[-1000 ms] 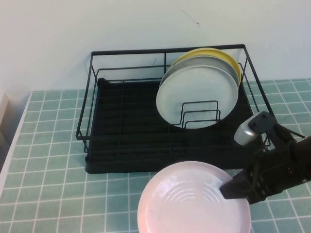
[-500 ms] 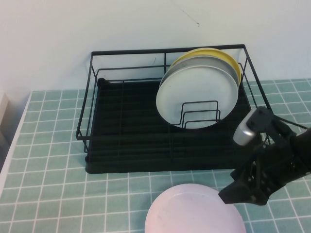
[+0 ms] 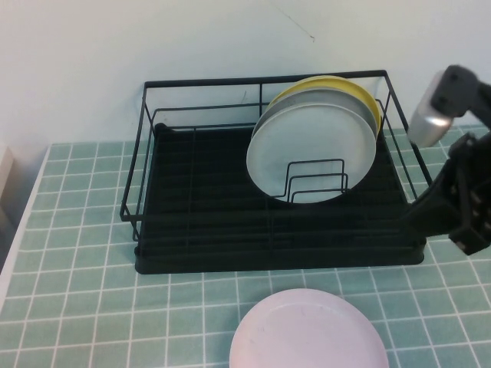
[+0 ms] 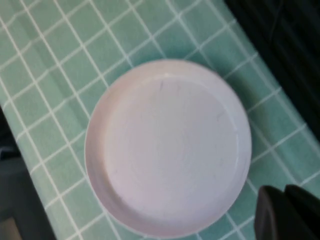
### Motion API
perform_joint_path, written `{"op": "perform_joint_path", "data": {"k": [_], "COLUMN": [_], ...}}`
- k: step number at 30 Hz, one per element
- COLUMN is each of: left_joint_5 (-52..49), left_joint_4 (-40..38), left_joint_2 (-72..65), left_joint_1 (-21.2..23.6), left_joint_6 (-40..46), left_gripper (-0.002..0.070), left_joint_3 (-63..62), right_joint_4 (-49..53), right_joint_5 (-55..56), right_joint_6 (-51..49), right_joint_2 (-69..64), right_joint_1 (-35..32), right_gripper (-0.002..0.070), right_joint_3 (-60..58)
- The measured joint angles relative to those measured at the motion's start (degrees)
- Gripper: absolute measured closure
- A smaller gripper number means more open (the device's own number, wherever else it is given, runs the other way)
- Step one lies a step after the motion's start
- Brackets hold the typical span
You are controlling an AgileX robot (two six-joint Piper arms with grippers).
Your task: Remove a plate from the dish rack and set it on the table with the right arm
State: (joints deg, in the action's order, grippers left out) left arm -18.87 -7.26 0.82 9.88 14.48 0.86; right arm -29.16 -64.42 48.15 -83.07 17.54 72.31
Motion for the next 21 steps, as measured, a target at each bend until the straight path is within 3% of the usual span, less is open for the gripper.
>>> {"op": "perform_joint_path", "data": {"k": [9, 21], "left_joint_5": [0.00, -0.09], "left_joint_4": [0.00, 0.00], "left_joint_2": [0.00, 0.00], "left_joint_1": [0.00, 0.00], "left_joint_6": [0.00, 0.00], "left_gripper": [0.0678, 0.0678], "left_joint_3": [0.00, 0.00], "right_joint_4": [-11.27, -11.40], "right_joint_5": [13.02, 12.35], "right_joint_6": [10.56, 12.56], "right_joint_2": [24.20, 48.72], "right_joint_1": [0.00, 0.00], "right_gripper": [0.0672, 0.0676], "right_joint_3": [-13.88, -28.28]}}
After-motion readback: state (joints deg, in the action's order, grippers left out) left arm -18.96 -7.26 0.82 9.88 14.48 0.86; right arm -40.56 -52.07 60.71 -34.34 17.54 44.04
